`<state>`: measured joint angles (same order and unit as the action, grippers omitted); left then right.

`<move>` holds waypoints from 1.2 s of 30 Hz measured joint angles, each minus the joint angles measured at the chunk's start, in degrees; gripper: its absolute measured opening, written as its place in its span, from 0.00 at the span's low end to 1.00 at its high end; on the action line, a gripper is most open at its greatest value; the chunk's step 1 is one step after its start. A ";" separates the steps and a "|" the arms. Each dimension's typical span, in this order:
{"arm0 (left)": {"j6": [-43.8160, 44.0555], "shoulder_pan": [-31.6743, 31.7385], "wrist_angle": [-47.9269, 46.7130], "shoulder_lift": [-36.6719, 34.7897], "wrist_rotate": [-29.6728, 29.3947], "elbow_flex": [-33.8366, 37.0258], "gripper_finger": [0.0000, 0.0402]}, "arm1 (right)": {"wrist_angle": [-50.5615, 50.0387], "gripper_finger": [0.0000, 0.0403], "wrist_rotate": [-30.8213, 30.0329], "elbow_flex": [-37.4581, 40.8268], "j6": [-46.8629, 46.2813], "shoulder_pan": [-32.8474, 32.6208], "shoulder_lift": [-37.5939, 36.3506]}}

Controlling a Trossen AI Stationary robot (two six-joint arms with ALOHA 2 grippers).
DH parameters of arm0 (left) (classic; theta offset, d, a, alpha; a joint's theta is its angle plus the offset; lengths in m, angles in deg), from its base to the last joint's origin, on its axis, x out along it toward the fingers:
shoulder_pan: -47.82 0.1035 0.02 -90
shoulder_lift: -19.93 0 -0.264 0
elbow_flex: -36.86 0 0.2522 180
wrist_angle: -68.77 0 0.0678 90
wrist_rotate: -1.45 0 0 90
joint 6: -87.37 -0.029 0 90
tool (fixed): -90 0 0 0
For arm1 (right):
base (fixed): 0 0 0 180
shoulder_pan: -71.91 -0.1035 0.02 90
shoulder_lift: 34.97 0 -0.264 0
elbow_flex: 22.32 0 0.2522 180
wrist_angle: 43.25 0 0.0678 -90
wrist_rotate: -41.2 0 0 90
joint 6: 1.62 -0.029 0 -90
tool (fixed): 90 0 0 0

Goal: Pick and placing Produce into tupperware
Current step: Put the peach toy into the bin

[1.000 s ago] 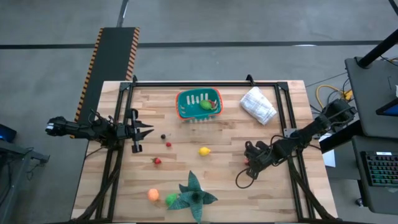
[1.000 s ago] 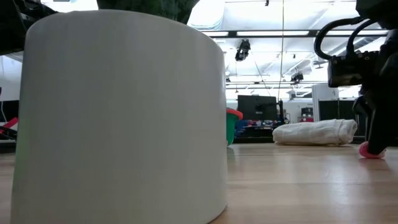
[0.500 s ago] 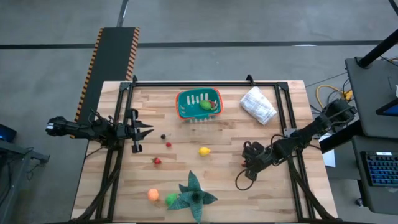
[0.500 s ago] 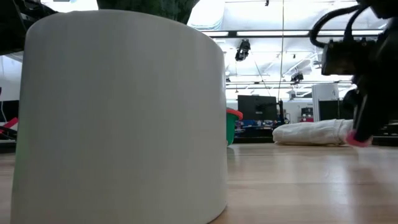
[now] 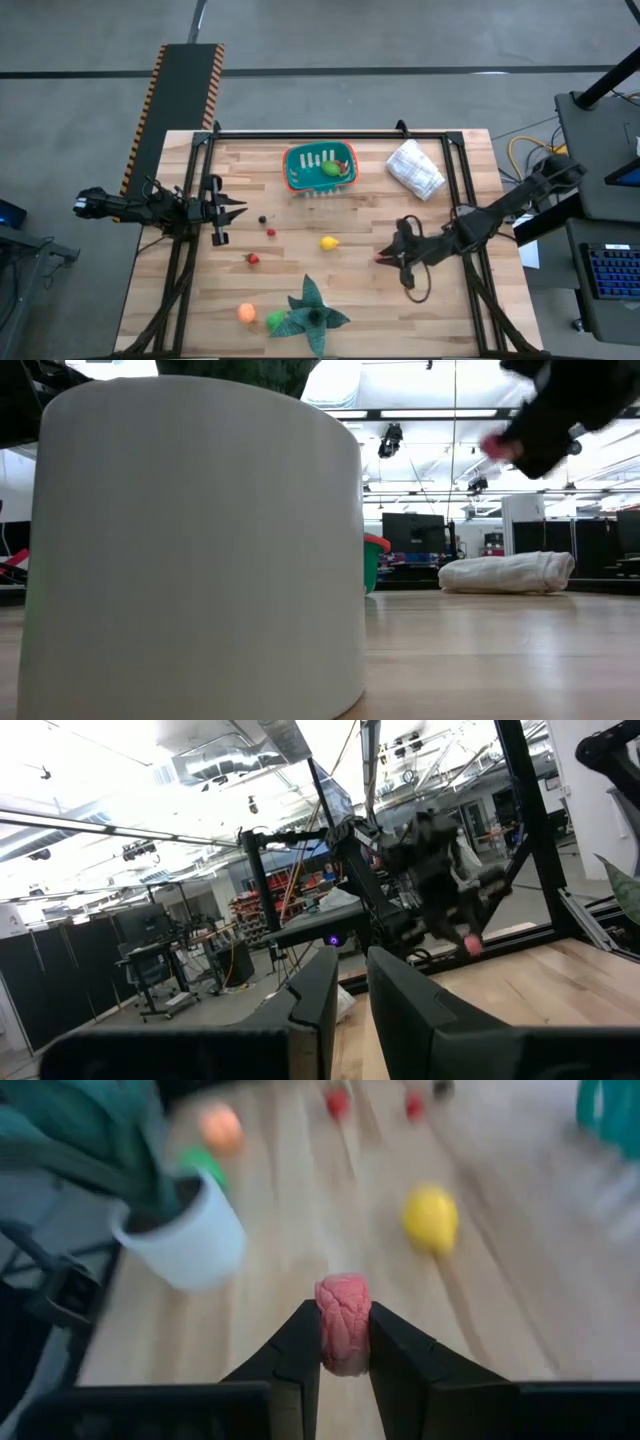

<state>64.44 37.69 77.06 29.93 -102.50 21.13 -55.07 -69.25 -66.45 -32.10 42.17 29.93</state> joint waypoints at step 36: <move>0.00 -0.02 0.07 0.00 0.00 0.01 0.11 | 37.71 0.16 14.86 0.02 57.83 0.02 -6.73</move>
<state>64.44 37.66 77.12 29.93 -102.50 21.14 -17.36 -54.40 -66.43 25.73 42.19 23.20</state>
